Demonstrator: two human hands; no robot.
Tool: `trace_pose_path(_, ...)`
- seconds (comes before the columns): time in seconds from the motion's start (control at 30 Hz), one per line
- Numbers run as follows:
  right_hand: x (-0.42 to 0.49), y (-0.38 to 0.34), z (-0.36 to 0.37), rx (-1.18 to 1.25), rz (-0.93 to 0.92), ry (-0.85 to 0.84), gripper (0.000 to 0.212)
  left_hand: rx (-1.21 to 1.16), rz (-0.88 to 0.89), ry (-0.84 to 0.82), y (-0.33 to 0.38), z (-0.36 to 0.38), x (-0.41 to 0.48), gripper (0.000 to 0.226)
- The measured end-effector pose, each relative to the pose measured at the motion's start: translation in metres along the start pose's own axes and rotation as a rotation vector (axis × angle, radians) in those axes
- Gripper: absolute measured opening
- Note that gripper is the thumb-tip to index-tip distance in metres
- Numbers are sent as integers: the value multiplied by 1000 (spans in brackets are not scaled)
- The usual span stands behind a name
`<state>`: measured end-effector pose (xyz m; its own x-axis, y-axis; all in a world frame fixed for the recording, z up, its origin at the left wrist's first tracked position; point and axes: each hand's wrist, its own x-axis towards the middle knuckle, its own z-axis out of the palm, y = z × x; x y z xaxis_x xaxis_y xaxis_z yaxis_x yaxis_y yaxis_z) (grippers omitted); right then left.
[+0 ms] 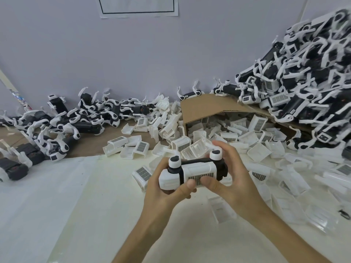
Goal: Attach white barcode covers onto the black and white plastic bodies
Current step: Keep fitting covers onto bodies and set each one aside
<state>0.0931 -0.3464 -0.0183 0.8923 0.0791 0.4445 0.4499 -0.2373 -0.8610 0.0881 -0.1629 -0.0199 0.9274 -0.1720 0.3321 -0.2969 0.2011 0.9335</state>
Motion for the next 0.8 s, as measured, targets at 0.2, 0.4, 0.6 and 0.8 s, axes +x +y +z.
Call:
trace_pose_path(0.2,-1,1,2,40,2,-5,84,-1,12,7,0,-1,-1,35)
trace_pose_path(0.4,-1,1,0,76,13,1,83,1,14,3,-1,1,-2,33)
trace_pose_path(0.6,-1,0,1,80,2,-4,76,9,22,-6,-1,1,-2,32)
trace_pose_path(0.8,-3,1,-1,62,-43,-12,67,10,45,5,-2,5,-3,31)
